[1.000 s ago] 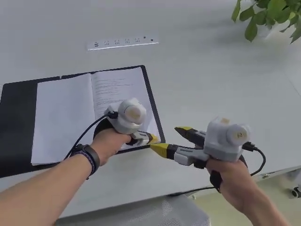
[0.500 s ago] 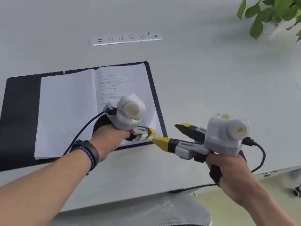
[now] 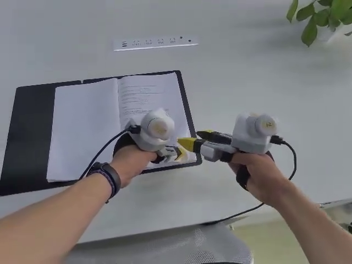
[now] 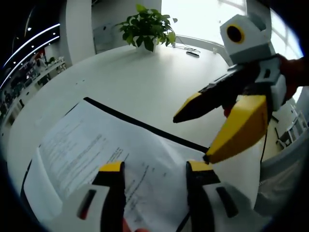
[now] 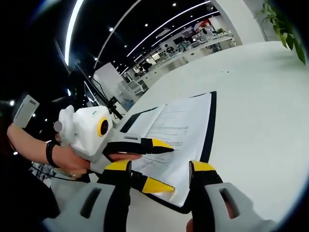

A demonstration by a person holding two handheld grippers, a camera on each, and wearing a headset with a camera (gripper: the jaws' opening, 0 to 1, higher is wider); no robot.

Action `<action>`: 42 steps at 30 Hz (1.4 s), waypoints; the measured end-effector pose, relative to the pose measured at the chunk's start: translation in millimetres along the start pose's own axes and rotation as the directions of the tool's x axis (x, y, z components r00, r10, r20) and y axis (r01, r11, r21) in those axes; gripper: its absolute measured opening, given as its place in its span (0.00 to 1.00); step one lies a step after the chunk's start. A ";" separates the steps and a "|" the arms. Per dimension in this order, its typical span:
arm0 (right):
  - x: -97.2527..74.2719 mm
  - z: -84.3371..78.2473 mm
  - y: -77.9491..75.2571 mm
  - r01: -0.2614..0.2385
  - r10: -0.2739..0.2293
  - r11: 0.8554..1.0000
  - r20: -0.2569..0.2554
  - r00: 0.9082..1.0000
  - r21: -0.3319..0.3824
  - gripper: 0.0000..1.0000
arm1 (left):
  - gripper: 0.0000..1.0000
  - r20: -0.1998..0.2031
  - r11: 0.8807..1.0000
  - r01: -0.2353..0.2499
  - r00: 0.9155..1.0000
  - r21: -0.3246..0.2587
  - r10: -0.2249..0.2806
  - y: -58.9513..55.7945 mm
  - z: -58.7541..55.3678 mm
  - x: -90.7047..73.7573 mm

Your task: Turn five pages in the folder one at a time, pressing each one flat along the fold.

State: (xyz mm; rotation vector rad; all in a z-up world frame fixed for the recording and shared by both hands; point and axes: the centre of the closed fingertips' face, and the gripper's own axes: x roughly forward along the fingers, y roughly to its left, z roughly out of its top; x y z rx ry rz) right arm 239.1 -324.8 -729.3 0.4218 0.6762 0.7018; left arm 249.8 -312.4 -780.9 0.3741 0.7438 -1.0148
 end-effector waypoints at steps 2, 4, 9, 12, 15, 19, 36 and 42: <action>4.4 -1.6 -2.2 -0.003 0.003 1.000 -0.008 1.000 0.010 0.46 | 0.50 0.001 1.000 -0.002 1.000 0.001 0.002 -0.1 -0.1 0.0; 6.8 -3.2 -5.4 -0.002 0.002 1.000 -0.008 1.000 0.024 0.45 | 0.50 0.002 1.000 -0.003 1.000 -0.002 0.003 0.1 0.0 0.0; 11.6 -2.9 -10.8 -0.006 0.006 0.998 -0.002 1.000 0.058 0.44 | 0.50 0.006 1.000 -0.001 1.000 -0.005 0.001 -0.2 0.0 -0.3; 15.7 -1.9 -12.2 -0.013 0.013 0.997 -0.003 1.000 0.074 0.44 | 0.50 0.008 1.000 0.000 1.000 -0.007 0.000 -0.3 0.1 -0.2; 19.4 -2.8 -13.8 -0.019 0.020 0.996 -0.010 1.000 0.083 0.43 | 0.50 0.012 1.000 0.001 1.000 -0.011 -0.001 -0.7 0.1 -0.3; 22.5 -4.0 -16.3 -0.025 0.026 0.995 -0.008 1.000 0.100 0.42 | 0.51 0.013 1.000 0.000 1.000 -0.015 0.000 -1.1 0.3 -0.3; 14.6 -17.5 -7.5 -0.088 0.086 0.978 0.017 0.996 0.188 0.24 | 0.59 0.058 0.992 0.040 0.998 -0.123 -0.033 -6.7 4.3 -21.1; 12.6 -25.4 -0.6 -0.086 0.086 0.978 0.011 0.996 0.191 0.13 | 0.59 0.070 0.993 0.029 0.997 -0.117 -0.021 -5.8 0.6 -35.1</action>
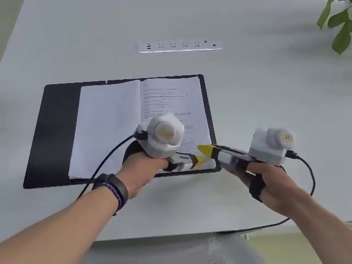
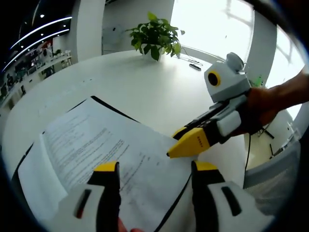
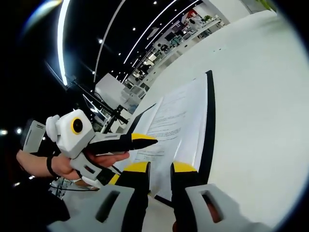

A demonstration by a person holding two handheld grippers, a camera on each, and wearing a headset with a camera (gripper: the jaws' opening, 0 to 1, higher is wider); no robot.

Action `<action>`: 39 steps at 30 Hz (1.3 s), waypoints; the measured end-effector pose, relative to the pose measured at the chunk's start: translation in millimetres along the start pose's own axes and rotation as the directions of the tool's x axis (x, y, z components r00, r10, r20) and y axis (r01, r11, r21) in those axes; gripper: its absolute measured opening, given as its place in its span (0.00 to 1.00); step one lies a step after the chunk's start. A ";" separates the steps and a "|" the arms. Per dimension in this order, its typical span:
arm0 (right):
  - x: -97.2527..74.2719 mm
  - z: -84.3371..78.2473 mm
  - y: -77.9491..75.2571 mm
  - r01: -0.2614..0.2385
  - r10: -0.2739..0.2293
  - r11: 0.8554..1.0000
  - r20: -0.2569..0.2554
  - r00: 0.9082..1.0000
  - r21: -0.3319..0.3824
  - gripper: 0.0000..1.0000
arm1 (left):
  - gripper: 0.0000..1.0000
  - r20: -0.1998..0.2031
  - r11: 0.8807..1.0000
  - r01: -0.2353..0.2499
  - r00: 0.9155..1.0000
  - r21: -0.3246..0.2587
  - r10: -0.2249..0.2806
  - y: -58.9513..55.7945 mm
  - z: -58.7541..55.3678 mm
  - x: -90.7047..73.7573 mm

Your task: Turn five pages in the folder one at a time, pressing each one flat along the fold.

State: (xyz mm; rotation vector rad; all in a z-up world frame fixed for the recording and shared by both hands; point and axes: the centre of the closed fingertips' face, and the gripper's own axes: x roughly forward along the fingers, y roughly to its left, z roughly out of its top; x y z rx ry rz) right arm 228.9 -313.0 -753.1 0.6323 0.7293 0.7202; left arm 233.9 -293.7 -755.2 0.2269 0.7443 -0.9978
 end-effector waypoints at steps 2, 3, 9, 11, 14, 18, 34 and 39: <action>0.3 1.2 -2.7 0.016 -0.016 1.000 0.010 1.000 0.004 0.05 | 0.59 0.002 1.000 -0.004 1.000 -0.002 0.004 0.3 -0.9 -3.4; 0.3 2.6 -3.0 0.020 -0.021 1.000 0.020 1.000 0.005 0.02 | 0.60 0.003 1.000 -0.005 1.000 -0.004 0.005 0.4 -1.3 -5.1; 2.1 6.4 0.6 0.023 -0.024 0.999 0.038 0.999 0.025 0.00 | 0.60 0.032 0.998 -0.033 0.999 -0.045 0.035 5.7 -1.7 -23.1; 2.8 6.8 1.3 0.024 -0.026 0.999 0.044 0.999 0.030 0.00 | 0.60 0.044 0.998 -0.042 0.998 -0.056 0.044 8.1 -1.3 -28.6; 3.8 7.5 4.2 0.027 -0.029 0.999 0.052 0.998 0.037 0.00 | 0.61 0.055 0.996 -0.060 0.997 -0.063 0.063 13.4 -2.2 -38.8; 4.4 10.4 8.9 0.027 -0.030 0.999 0.063 0.998 0.040 0.00 | 0.61 0.071 0.994 -0.079 0.994 -0.074 0.084 20.8 -3.4 -51.0; 10.9 15.8 35.0 0.015 -0.014 0.999 0.042 0.999 -0.040 0.00 | 0.62 0.106 0.983 -0.151 0.981 -0.108 0.162 48.7 -19.3 -98.3; 13.8 21.2 42.2 0.013 -0.011 0.999 0.055 0.998 -0.048 0.00 | 0.62 0.116 0.978 -0.175 0.975 -0.116 0.188 59.1 -24.4 -114.5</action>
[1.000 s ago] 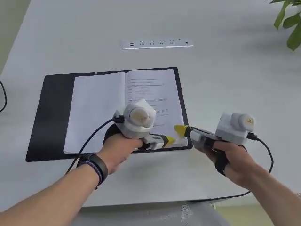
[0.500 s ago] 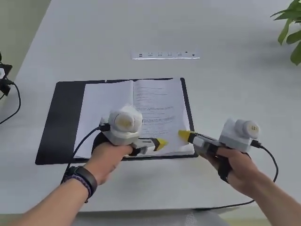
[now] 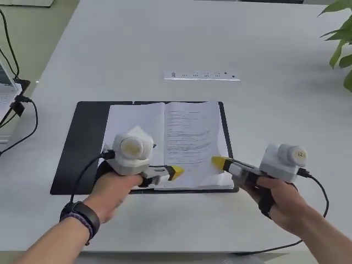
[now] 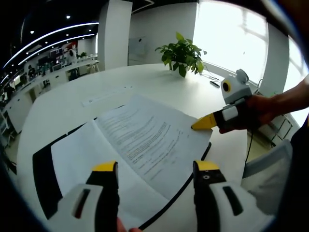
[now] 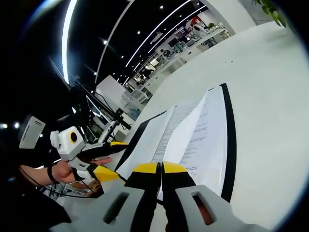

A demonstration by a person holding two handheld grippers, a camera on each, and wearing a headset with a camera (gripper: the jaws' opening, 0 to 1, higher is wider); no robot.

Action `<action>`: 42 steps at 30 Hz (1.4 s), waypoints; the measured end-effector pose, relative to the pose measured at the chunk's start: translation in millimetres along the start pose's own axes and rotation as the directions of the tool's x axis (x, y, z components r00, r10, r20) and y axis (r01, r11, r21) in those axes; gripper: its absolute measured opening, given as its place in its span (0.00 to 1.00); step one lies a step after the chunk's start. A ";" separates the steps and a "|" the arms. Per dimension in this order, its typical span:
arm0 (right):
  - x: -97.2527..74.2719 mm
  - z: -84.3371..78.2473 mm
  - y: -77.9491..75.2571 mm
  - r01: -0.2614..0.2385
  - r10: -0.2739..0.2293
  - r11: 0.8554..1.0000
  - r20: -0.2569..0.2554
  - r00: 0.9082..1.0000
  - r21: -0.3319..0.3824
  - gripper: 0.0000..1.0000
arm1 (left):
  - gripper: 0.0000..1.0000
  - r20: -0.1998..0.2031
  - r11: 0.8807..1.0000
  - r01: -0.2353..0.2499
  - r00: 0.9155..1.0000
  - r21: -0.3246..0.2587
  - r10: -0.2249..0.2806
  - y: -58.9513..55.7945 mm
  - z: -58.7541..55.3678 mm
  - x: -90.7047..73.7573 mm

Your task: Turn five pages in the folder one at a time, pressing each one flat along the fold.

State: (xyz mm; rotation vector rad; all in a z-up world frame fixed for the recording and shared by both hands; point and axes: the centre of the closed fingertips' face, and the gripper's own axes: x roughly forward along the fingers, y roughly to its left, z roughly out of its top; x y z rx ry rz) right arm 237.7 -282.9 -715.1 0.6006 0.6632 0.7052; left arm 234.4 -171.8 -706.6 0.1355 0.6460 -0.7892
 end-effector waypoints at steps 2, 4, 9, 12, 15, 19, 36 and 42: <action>1.9 1.7 4.4 -0.004 0.004 1.000 0.001 1.000 -0.007 0.00 | 0.62 0.007 1.000 -0.013 1.000 -0.008 0.014 6.4 -1.0 -6.7; 3.1 3.3 8.5 -0.005 0.005 1.000 -0.001 1.000 -0.016 0.00 | 0.62 0.013 1.000 -0.025 1.000 -0.013 0.025 11.7 -1.8 -13.5; 4.3 11.5 15.3 -0.004 0.004 1.000 0.022 1.000 -0.021 0.00 | 0.63 0.016 0.999 -0.045 0.999 -0.008 0.045 21.3 -6.7 -30.2; 5.7 13.6 20.0 -0.007 0.007 1.000 0.023 1.000 -0.029 0.00 | 0.63 0.020 0.998 -0.056 0.998 -0.010 0.056 26.5 -9.4 -39.0; 7.2 14.4 23.4 -0.007 0.007 0.999 0.014 1.000 -0.037 0.00 | 0.63 0.023 0.998 -0.066 0.998 -0.013 0.066 31.8 -11.7 -47.9; 8.0 18.8 27.4 -0.007 0.008 0.999 0.022 1.000 -0.041 0.00 | 0.63 0.031 0.997 -0.081 0.996 -0.016 0.081 39.4 -14.5 -58.8; 33.2 22.4 65.2 -0.048 0.049 0.995 0.011 0.999 -0.090 0.00 | 0.64 0.052 0.991 -0.126 0.990 -0.032 0.128 70.2 -29.4 -94.8; 48.7 18.9 81.0 -0.078 0.077 0.990 -0.012 0.997 -0.113 0.00 | 0.64 0.065 0.989 -0.141 0.987 -0.042 0.144 78.1 -31.6 -107.6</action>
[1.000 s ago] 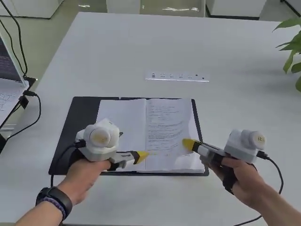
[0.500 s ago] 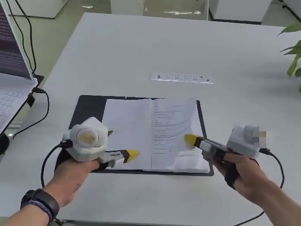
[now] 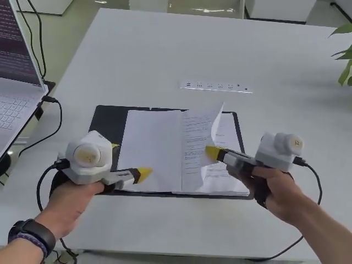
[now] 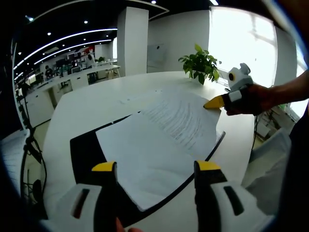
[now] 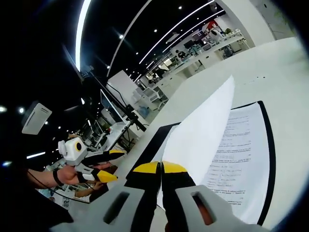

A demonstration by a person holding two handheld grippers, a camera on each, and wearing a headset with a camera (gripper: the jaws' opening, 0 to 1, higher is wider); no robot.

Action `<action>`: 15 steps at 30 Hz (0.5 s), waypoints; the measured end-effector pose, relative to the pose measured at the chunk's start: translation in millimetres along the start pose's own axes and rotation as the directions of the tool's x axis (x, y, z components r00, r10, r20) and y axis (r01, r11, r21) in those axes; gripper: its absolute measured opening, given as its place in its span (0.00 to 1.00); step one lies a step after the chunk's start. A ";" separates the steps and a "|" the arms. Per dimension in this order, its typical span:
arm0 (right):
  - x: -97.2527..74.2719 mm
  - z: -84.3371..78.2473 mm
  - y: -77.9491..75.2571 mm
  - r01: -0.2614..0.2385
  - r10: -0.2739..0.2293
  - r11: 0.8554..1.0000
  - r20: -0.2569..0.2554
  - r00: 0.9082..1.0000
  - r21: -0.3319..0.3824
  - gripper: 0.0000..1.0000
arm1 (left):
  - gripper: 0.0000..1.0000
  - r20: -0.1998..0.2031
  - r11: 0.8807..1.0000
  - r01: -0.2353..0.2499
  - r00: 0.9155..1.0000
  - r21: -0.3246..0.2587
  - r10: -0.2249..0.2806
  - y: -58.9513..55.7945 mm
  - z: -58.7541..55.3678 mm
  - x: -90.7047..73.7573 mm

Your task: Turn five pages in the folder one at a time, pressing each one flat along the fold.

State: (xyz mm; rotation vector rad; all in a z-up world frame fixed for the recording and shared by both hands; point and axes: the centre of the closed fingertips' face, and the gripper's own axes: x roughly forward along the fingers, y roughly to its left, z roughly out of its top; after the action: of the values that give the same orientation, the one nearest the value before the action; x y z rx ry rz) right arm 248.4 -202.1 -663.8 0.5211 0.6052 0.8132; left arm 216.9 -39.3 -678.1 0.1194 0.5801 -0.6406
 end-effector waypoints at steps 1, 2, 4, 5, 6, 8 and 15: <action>3.8 -1.0 2.3 -0.006 0.006 1.000 -0.006 1.000 -0.004 0.00 | 0.64 0.002 1.000 -0.003 1.000 -0.001 0.003 0.7 0.1 -2.6; 6.6 -1.8 4.9 -0.011 0.011 1.000 -0.011 1.000 -0.008 0.00 | 0.64 0.004 1.000 -0.004 1.000 -0.003 0.004 1.5 0.1 -4.2; 13.2 -3.2 11.1 -0.022 0.022 1.000 -0.022 1.000 -0.014 0.00 | 0.64 0.008 1.000 -0.009 1.000 -0.006 0.009 2.9 0.2 -8.9; 15.5 -3.4 13.4 -0.027 0.026 0.999 -0.025 0.999 -0.018 0.00 | 0.64 0.010 1.000 -0.012 1.000 -0.009 0.012 3.7 0.3 -10.6; 19.5 -3.6 17.3 -0.034 0.033 0.999 -0.028 0.999 -0.020 0.00 | 0.64 0.014 1.000 -0.015 1.000 -0.012 0.015 4.9 0.3 -13.3; 26.0 -4.1 23.0 -0.045 0.044 0.999 -0.031 0.999 -0.020 0.00 | 0.64 0.016 1.000 -0.020 1.000 -0.014 0.021 7.3 0.0 -17.2; 49.8 -8.8 42.4 -0.089 0.087 0.996 -0.058 0.995 -0.030 0.00 | 0.65 0.027 0.999 -0.042 0.999 -0.027 0.043 17.5 -1.0 -28.5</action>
State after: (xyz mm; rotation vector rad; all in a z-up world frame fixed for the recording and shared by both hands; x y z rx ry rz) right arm 247.9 -136.4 -657.7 0.4995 0.6235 0.9218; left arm 208.4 -9.9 -664.6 0.0975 0.5582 -0.5920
